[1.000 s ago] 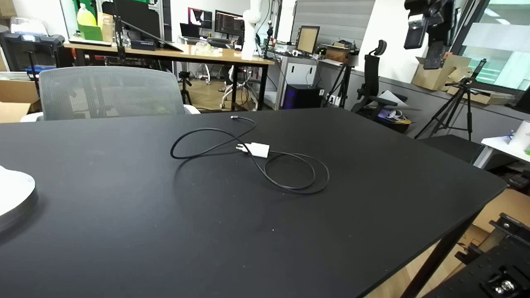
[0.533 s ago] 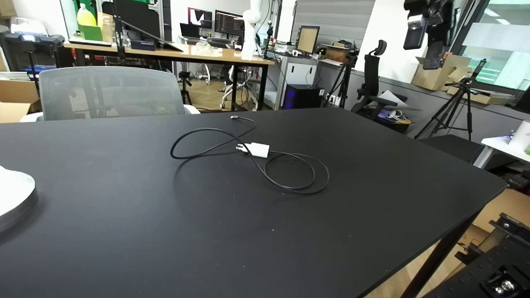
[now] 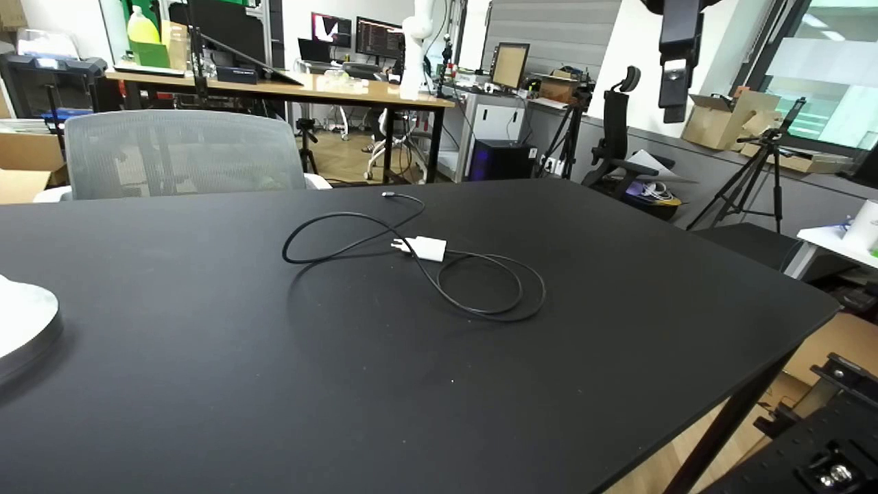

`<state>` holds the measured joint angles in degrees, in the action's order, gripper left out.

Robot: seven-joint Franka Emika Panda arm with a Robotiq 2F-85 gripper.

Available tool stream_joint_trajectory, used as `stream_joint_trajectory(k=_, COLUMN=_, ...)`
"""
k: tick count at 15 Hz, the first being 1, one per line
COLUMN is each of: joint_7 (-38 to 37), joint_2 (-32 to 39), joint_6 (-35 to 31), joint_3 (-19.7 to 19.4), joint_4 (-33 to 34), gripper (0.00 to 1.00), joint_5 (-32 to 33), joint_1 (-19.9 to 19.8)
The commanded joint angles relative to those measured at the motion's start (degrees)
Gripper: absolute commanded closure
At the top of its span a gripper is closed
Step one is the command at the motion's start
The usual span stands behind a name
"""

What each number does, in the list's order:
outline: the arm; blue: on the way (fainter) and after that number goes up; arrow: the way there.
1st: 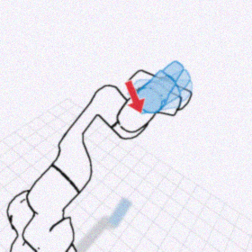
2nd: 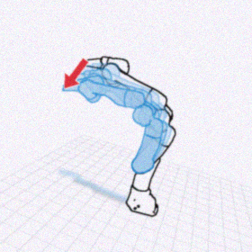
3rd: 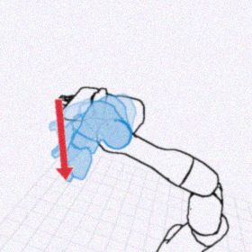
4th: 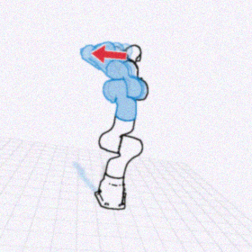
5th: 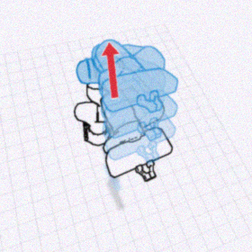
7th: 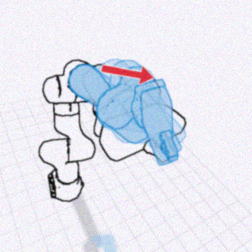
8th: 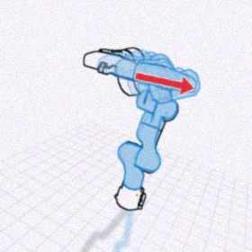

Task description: Move the charger to the right

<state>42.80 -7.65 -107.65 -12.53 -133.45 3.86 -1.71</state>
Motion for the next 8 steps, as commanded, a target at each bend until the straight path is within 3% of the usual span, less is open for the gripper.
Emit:
stream_joint_trajectory(k=1, joint_7=7.66, joint_2=8.48, joint_6=0.39, joint_3=3.13, joint_4=7.64, gripper=0.00, joint_5=2.17, joint_1=-0.04)
stream_joint_trajectory(k=4, joint_7=6.30, joint_2=13.01, joint_6=-8.89, joint_3=6.74, joint_4=9.83, gripper=0.00, joint_5=7.38, joint_1=0.38)
stream_joint_trajectory(k=8, joint_7=-1.06, joint_2=18.14, joint_6=-25.91, joint_3=9.55, joint_4=10.20, gripper=0.00, joint_5=15.42, joint_1=1.07)
